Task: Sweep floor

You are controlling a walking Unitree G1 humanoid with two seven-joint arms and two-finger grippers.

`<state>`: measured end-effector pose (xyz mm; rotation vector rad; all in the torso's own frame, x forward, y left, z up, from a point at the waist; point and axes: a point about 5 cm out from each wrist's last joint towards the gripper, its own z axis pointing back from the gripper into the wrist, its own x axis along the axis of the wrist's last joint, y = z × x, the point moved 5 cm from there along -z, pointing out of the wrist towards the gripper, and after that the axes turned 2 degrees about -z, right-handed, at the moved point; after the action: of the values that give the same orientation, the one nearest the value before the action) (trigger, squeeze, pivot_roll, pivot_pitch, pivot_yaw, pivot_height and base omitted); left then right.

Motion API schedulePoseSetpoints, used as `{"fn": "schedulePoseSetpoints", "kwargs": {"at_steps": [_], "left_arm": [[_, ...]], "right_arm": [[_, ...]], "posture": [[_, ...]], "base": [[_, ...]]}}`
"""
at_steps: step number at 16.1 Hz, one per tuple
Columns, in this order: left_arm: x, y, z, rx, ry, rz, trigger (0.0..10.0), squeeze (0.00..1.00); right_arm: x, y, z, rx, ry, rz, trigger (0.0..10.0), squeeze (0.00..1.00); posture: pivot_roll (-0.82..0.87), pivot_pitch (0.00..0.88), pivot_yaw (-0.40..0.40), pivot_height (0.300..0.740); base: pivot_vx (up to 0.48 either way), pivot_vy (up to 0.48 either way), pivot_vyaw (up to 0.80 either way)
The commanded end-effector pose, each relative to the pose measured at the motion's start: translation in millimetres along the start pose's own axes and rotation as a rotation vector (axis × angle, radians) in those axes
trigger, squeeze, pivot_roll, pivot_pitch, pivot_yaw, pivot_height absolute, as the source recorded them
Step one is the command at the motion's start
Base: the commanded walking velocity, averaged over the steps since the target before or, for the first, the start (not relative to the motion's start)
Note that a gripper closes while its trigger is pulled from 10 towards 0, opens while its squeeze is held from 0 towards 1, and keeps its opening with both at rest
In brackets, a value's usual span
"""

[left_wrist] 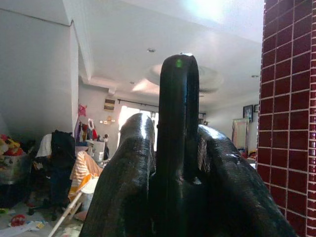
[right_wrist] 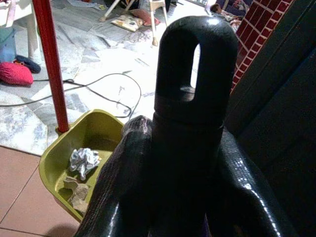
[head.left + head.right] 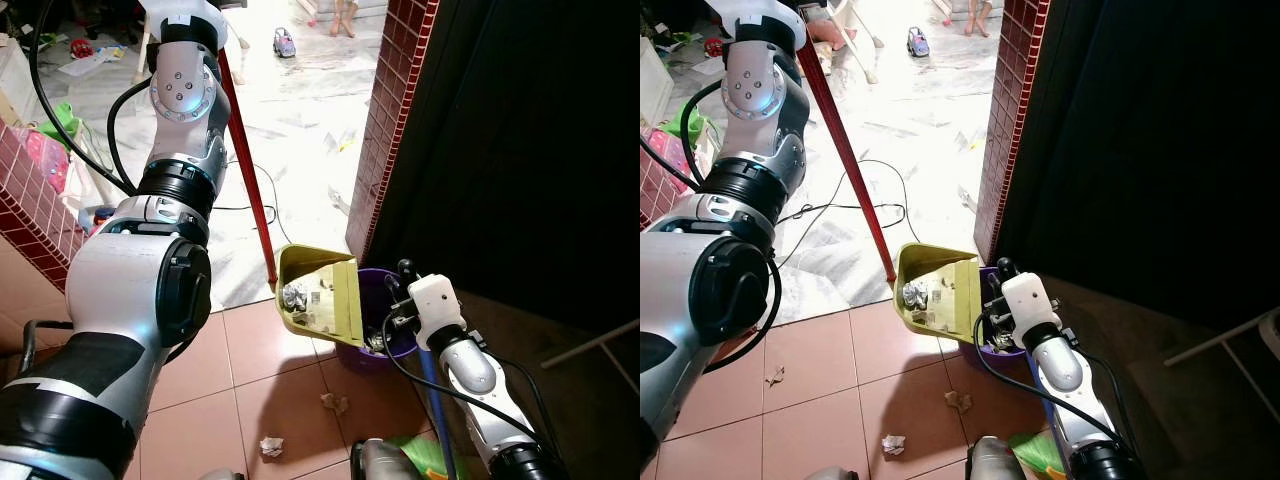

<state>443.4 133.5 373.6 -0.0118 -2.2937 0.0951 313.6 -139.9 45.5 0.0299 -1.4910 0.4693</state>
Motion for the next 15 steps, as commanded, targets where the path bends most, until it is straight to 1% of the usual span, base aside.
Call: {"fn": "schedulePoseSetpoints", "kwargs": {"at_steps": [1,3,4,5,6,7,8,9,10,11,12,14,15], "left_arm": [[20.2,0.7,-8.7,0.009,-0.07,0.007,10.0,0.0],[20.2,0.7,-8.7,0.009,-0.07,0.007,10.0,0.0],[20.6,-0.5,-8.8,0.007,-0.072,0.015,10.0,0.0],[40.9,-118.8,20.4,-0.442,-0.201,0.058,10.0,0.0],[44.1,-109.2,14.6,-0.406,-0.211,0.034,10.0,0.0],[46.2,-93.9,6.5,-0.354,-0.207,0.02,10.0,0.0],[45.6,-83.3,1.9,-0.315,-0.196,0.013,10.0,0.0],[42.0,-54.3,-7.4,-0.217,-0.162,-0.008,10.0,0.0],[45.5,-37.4,-11.1,-0.186,-0.175,-0.029,10.0,0.0],[52.7,-24.5,-14.7,-0.16,-0.202,-0.047,10.0,0.0],[54.6,-21.5,-15.9,-0.153,-0.207,-0.053,10.0,0.0],[65.8,-3.6,-22.9,-0.104,-0.231,-0.077,10.0,0.0],[70.5,9.2,-25.3,-0.073,-0.239,-0.107,10.0,0.0]], "right_arm": [[2.9,-3.7,-0.2,0.015,-0.004,0.062,10.0,0.0],[2.9,-3.7,-0.2,0.015,-0.004,0.062,10.0,0.0],[2.6,-3.2,-0.2,0.017,-0.005,0.062,10.0,0.0],[-1.9,-0.6,-14.6,-0.021,0.029,-0.015,10.0,0.0],[-2.0,0.4,-15.3,-0.013,0.03,-0.006,10.0,0.0],[-2.5,1.8,-15.9,-0.002,0.032,0.004,10.0,0.0],[-2.9,2.0,-16.3,0.0,0.033,0.006,10.0,0.0],[-4.0,1.2,-17.5,0.006,0.039,0.007,10.0,0.0],[-5.5,0.7,-18.7,0.01,0.043,0.009,10.0,0.0],[-6.7,0.6,-20.0,0.015,0.045,0.014,10.0,0.0],[-7.0,0.5,-20.4,0.016,0.045,0.016,10.0,0.0],[-7.8,1.3,-21.7,0.026,0.048,0.026,10.0,0.0],[-8.4,1.3,-22.5,0.031,0.048,0.03,10.0,0.0]], "posture": [[-0.25,0.0,0.105,0.74],[-0.25,0.0,0.105,0.74],[-0.25,0.0,0.0,0.74],[-0.18,0.0,0.0,0.74],[-0.17,0.0,0.0,0.74],[-0.16,0.0,0.0,0.74],[-0.16,0.0,0.0,0.74],[-0.15,0.0,0.0,0.74],[-0.14,0.0,0.0,0.74],[-0.14,0.0,0.0,0.74],[-0.13,0.0,0.0,0.74],[-0.13,0.0,0.0,0.74],[-0.12,0.0,0.0,0.74]], "base": [[0.0,0.0,0.0],[0.0,0.0,0.0],[0.0,0.0,0.0],[0.0,0.0,0.0],[0.0,0.0,0.0],[0.0,0.0,0.0],[0.0,0.0,0.0],[0.0,0.0,0.0],[0.0,0.0,0.0],[0.0,0.0,0.0],[0.0,0.0,0.0],[0.0,0.0,0.0],[0.0,0.0,0.0]]}}
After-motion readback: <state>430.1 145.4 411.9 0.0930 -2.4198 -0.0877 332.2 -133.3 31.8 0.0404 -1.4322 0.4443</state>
